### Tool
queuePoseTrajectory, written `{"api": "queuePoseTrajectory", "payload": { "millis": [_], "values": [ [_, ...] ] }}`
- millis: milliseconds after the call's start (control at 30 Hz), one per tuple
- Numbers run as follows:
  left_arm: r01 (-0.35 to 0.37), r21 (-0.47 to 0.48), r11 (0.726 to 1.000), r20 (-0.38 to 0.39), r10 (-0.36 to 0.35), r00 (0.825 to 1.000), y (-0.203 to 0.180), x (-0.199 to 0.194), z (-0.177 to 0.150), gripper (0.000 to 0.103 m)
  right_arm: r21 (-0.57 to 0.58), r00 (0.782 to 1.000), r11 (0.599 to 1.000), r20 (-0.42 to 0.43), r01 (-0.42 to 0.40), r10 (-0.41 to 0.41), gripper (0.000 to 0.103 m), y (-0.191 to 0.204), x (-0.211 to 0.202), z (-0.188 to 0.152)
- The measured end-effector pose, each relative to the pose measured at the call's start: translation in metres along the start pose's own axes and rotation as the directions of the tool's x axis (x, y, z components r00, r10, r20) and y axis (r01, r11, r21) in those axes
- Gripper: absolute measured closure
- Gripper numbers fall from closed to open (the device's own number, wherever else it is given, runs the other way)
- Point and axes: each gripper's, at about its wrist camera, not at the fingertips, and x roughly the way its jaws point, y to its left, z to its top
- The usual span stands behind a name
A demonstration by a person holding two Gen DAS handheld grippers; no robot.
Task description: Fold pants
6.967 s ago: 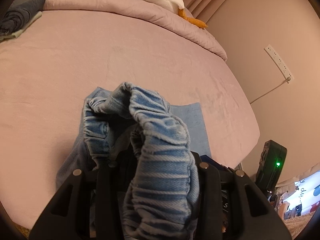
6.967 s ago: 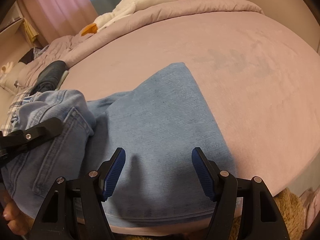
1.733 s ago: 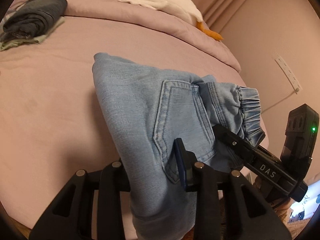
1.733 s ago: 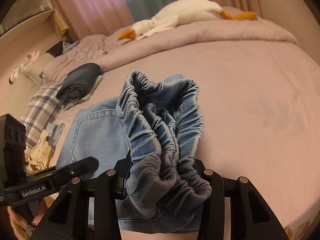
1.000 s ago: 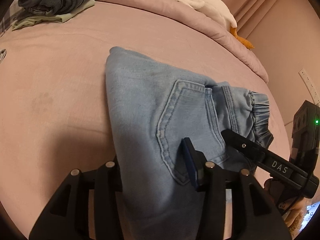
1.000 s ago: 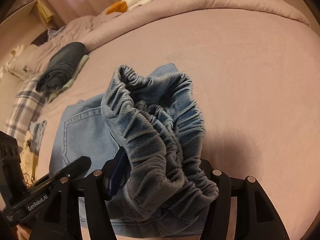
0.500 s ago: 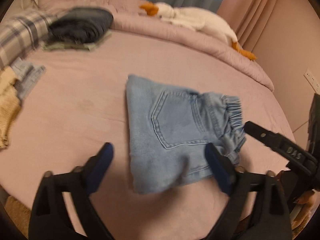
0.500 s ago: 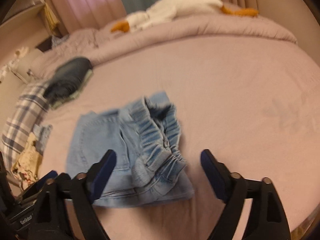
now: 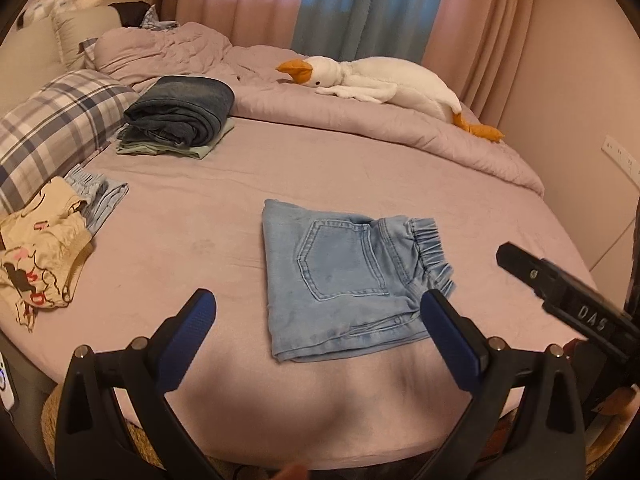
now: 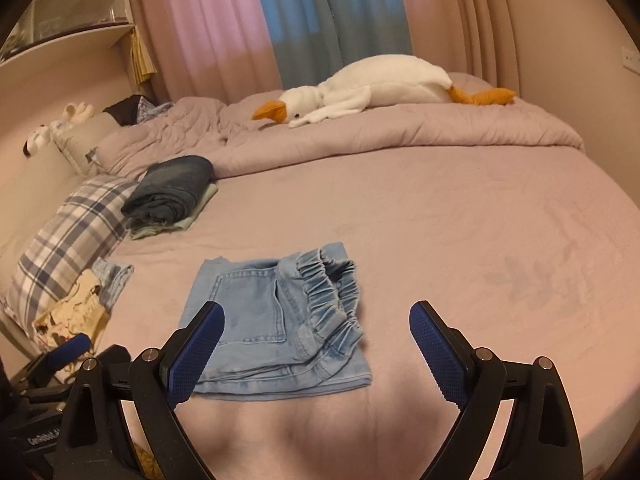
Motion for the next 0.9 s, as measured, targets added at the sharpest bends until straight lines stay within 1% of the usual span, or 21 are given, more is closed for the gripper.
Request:
{"api": "queuePoseTrajectory", "payload": {
  "millis": [133, 233, 333, 433, 600, 733, 900],
  "values": [
    [0.006, -0.033, 0.999, -0.001, -0.006, 1.000, 0.005, -0.006, 0.001, 0.000, 0.000, 1.000, 1.000, 0.004, 0.008, -0.008, 0.009, -0.001, -0.004, -0.001],
    [-0.014, -0.033, 0.999, 0.002, 0.014, 1.000, 0.005, -0.009, 0.000, 0.001, 0.000, 1.000, 1.000, 0.007, 0.016, -0.016, 0.009, -0.002, -0.006, -0.003],
    [-0.031, -0.033, 0.999, -0.018, 0.031, 0.999, 0.005, -0.003, -0.001, 0.001, -0.001, 1.000, 1.000, 0.007, 0.020, -0.020, 0.009, -0.002, -0.006, -0.003],
    [-0.019, -0.041, 0.999, -0.032, 0.018, 0.999, 0.006, -0.001, -0.002, 0.001, -0.006, 0.999, 0.999, 0.010, 0.036, -0.036, 0.009, -0.003, -0.008, -0.004],
    [-0.031, -0.030, 0.999, -0.029, 0.030, 0.999, 0.004, 0.000, -0.003, 0.001, -0.007, 0.999, 0.999, -0.002, 0.048, -0.048, 0.009, -0.004, -0.004, -0.004],
    [-0.015, -0.022, 1.000, -0.026, 0.015, 1.000, 0.004, 0.001, -0.004, 0.001, -0.011, 0.999, 0.999, -0.005, 0.048, -0.048, 0.009, -0.003, -0.003, -0.003],
    [-0.024, -0.008, 1.000, -0.010, 0.024, 1.000, 0.002, -0.001, -0.003, 0.001, -0.009, 0.998, 0.998, -0.006, 0.061, -0.061, 0.009, -0.002, -0.002, -0.004]
  ]
}}
